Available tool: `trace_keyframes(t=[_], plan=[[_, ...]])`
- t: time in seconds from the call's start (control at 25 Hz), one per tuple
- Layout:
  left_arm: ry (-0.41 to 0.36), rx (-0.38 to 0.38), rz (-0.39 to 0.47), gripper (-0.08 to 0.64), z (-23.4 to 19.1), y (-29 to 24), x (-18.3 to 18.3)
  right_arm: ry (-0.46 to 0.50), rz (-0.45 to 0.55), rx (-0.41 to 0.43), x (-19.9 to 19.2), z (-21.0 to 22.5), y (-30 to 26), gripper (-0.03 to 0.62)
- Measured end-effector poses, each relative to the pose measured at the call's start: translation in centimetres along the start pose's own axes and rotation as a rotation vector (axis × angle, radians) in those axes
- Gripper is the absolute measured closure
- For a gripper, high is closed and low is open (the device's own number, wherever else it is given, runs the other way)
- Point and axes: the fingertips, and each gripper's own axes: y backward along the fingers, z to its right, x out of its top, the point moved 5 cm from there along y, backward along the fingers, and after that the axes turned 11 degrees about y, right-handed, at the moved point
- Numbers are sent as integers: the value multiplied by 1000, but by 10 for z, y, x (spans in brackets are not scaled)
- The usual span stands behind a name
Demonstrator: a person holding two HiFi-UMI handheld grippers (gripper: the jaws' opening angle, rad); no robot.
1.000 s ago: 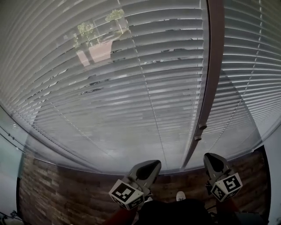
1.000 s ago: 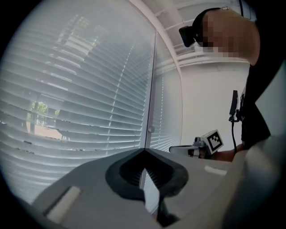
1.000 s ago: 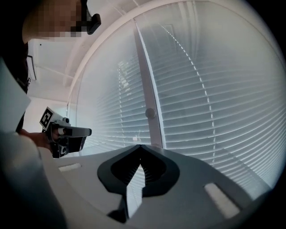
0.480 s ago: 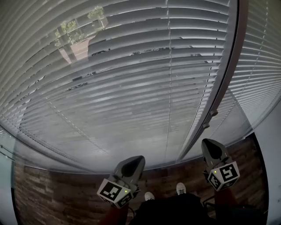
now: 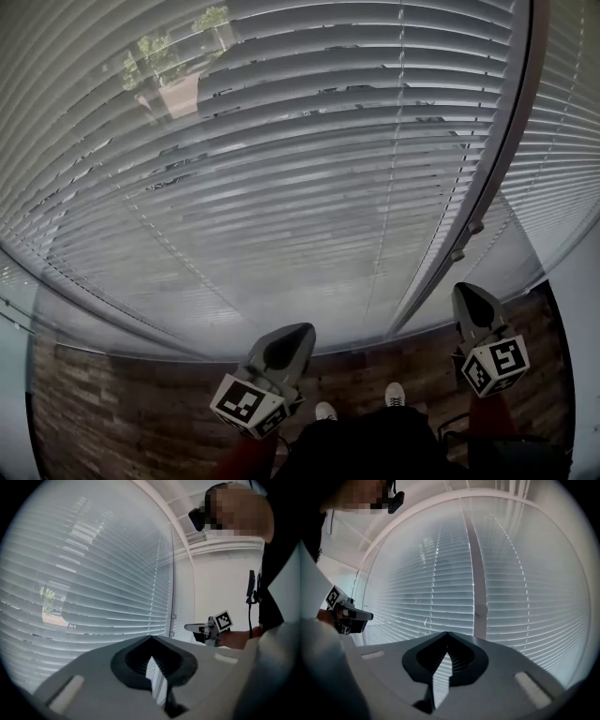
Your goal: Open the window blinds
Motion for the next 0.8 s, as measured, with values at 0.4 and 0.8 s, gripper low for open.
trace_keyframes(t=[0.4,0.8], plan=[[9,14,4,560,3,0,2,18,47,-14,18,17,-10,565],[10,18,-3,560,10,2,-3,56,-13,-143,34,67,-45,440]])
